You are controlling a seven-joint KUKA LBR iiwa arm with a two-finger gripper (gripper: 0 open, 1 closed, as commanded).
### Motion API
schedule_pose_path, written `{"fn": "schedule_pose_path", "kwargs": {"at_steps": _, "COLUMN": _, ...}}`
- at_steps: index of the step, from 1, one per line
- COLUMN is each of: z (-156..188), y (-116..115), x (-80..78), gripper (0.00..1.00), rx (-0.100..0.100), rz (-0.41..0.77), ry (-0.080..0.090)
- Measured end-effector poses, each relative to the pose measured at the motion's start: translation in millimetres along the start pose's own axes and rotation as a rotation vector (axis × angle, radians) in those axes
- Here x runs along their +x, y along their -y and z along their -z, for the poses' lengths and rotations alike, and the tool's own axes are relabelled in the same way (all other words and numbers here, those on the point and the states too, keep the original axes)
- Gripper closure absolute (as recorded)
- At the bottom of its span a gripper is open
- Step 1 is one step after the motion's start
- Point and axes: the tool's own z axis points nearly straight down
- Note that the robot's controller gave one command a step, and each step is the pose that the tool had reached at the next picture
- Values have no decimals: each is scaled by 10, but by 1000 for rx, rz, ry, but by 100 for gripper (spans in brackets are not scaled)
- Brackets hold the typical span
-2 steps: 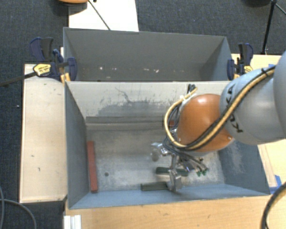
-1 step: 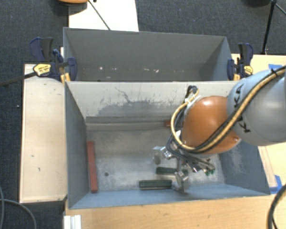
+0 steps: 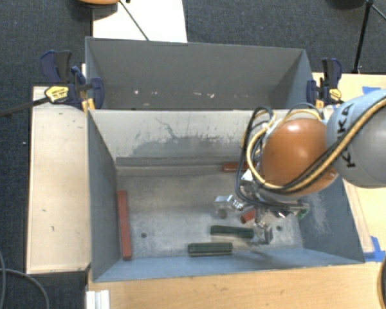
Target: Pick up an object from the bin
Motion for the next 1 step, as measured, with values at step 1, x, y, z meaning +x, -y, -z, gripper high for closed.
{"fn": "schedule_pose_path", "kwargs": {"at_steps": 1, "z": -92, "y": -787, "x": -454, "gripper": 100, "rx": -1, "rz": -428, "ry": -2}}
